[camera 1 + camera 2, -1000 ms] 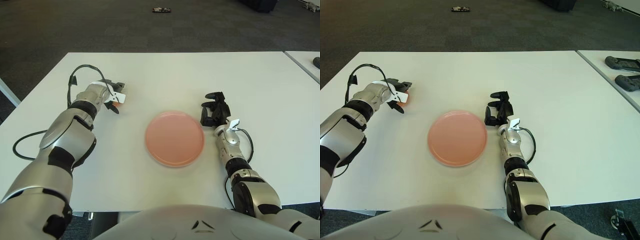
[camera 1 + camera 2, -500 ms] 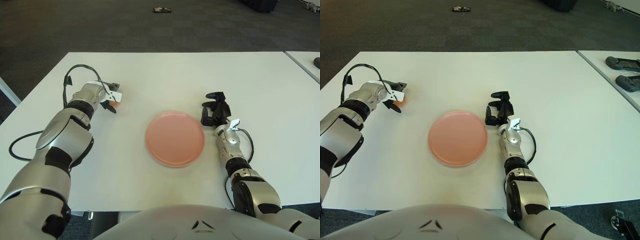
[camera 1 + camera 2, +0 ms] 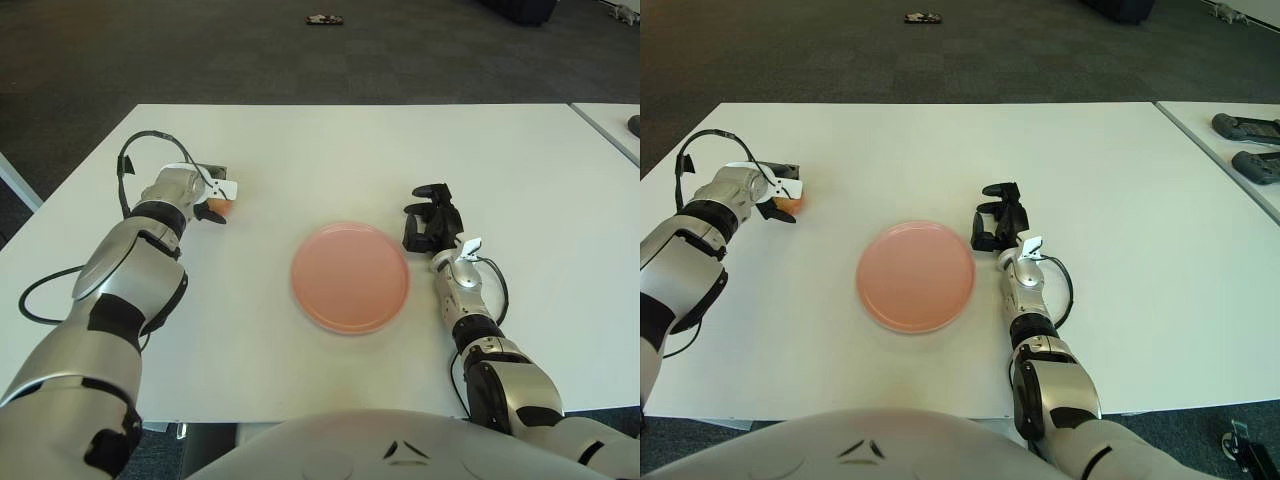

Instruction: Put the apple into the plate.

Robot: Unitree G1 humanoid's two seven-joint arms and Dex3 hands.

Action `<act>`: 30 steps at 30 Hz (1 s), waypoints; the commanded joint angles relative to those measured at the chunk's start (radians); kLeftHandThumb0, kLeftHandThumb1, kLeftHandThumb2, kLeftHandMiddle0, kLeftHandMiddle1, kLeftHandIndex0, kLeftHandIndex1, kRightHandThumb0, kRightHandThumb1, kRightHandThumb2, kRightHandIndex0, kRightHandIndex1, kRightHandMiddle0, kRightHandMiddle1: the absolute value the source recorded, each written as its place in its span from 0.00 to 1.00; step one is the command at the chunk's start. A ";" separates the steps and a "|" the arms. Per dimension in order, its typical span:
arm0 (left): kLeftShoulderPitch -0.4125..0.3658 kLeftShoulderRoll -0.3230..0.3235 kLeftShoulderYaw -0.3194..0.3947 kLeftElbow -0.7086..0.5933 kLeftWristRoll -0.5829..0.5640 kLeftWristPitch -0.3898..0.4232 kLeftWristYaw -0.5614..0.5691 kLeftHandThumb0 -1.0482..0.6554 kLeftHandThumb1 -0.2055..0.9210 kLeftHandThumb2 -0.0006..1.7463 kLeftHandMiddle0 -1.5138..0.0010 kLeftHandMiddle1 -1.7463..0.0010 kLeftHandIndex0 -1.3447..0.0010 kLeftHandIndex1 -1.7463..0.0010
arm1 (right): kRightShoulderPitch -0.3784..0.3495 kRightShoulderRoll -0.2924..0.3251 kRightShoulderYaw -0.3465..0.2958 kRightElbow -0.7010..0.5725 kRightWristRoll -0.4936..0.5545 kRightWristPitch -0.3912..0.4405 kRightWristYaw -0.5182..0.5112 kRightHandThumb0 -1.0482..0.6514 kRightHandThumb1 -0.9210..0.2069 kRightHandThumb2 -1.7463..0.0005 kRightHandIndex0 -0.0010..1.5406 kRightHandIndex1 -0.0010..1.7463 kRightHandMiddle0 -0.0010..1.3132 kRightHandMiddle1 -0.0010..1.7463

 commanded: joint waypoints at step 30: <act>0.070 0.068 0.008 -0.113 0.025 0.112 0.092 0.59 0.27 0.85 0.45 0.13 0.56 0.01 | 0.005 -0.013 -0.009 0.033 0.011 0.040 0.022 0.93 0.68 0.14 0.48 1.00 0.71 1.00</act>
